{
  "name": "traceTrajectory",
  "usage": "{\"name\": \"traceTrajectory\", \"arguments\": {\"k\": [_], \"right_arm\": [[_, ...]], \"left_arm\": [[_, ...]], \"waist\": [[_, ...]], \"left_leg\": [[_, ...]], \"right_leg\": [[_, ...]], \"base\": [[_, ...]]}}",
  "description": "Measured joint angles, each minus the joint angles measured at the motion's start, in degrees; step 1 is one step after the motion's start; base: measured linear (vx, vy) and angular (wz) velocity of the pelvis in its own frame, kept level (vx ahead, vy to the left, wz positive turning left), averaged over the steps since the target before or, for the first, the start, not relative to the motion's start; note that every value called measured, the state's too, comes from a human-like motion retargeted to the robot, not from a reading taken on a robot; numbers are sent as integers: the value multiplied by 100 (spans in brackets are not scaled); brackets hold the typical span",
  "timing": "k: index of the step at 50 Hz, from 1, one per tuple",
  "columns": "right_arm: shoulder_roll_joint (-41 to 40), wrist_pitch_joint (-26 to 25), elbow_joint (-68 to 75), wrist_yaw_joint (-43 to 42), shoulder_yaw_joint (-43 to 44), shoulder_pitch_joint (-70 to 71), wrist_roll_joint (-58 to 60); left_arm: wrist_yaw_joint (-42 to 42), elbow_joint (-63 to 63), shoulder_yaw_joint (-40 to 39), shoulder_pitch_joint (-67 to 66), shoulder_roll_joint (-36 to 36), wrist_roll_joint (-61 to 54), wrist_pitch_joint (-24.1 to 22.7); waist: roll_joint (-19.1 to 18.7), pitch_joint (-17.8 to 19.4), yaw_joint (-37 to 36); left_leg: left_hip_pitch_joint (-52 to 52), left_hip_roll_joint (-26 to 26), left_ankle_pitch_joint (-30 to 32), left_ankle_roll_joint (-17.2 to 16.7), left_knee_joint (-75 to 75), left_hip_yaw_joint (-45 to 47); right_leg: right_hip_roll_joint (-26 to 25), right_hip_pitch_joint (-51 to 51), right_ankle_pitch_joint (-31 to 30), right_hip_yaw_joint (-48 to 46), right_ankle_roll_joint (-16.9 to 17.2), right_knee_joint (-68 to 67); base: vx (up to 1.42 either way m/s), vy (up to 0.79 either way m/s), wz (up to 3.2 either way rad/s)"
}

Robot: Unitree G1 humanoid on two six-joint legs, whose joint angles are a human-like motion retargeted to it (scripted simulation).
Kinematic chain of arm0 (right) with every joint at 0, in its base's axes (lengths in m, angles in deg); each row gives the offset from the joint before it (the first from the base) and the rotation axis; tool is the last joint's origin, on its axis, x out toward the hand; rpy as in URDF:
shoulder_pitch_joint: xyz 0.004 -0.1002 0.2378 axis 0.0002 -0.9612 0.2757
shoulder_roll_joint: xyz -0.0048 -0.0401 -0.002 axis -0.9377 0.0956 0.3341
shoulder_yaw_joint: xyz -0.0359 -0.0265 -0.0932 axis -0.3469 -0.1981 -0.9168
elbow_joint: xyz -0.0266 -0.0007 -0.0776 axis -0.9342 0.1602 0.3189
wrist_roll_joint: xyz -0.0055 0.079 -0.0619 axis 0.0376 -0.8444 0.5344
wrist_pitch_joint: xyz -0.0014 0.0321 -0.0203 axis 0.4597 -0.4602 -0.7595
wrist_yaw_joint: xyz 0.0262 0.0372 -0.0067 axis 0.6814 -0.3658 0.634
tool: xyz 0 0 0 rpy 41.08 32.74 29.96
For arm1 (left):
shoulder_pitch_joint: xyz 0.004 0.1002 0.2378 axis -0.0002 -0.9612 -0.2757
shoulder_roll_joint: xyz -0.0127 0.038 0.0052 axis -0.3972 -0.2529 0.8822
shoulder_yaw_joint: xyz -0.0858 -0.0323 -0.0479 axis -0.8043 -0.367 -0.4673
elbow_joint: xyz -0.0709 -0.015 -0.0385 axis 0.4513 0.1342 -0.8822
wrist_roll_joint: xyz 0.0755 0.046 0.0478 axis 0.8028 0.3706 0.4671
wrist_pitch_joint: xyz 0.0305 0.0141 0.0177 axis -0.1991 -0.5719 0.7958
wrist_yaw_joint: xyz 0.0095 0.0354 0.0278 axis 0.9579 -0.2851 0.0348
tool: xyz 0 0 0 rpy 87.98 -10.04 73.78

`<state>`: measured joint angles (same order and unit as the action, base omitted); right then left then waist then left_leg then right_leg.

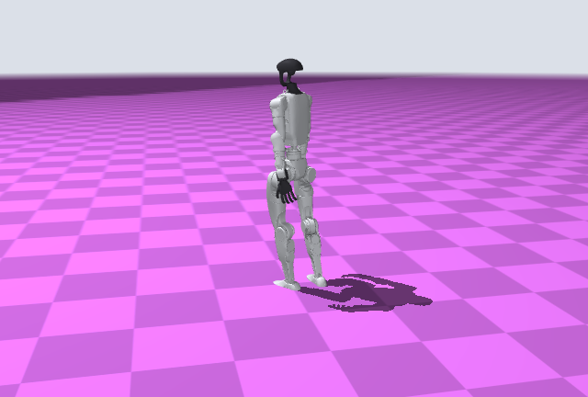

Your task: In place motions

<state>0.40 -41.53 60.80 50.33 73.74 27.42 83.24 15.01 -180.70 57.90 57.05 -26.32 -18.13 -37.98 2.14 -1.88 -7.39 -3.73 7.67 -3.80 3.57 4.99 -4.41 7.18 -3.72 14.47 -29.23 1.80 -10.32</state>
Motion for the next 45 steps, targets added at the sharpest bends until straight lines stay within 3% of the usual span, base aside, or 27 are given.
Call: {"name": "traceTrajectory", "arguments": {"k": [9,17,27,35,40,45], "right_arm": [[32,-184,157,-164,224,-163,-231],[3,-443,753,-363,673,-574,-762],[-192,-665,1374,-479,833,-1135,-891],[-507,-694,1005,-615,920,-1380,-672],[-456,-713,762,-727,849,-1213,-243],[-440,-595,495,-406,816,-916,37]], "left_arm": [[-59,246,147,24,-78,88,78],[-27,532,245,685,-11,-90,49],[12,734,696,1564,411,-176,-193],[93,124,831,1485,805,-185,-228],[-126,-359,1000,1267,839,-67,-141],[-66,-500,1214,1227,757,92,-122]], "waist": [[-461,-197,1168],[-626,-241,1637],[-651,-184,1934],[-498,-122,1503],[-821,-185,2644],[-730,-191,2312]], "left_leg": [[395,-689,-304,-81,-117,1520],[587,-947,-393,-176,-144,2569],[417,-1052,-503,-282,147,2586],[389,-1005,-591,-277,298,2718],[143,-1060,-560,-248,209,1913],[343,-1136,-754,-310,145,2796]], "right_leg": [[-648,416,-438,1436,-222,237],[-935,642,-787,2187,-277,446],[-987,893,-866,2554,-288,334],[-866,964,-860,2842,-252,232],[-808,1253,-919,2007,-218,138],[-824,1498,-1031,2653,-42,-18]], "base": [[9,-11,-182],[0,-3,-115],[-4,1,-11],[-3,0,-33],[-2,0,113],[-8,-4,-135]]}}
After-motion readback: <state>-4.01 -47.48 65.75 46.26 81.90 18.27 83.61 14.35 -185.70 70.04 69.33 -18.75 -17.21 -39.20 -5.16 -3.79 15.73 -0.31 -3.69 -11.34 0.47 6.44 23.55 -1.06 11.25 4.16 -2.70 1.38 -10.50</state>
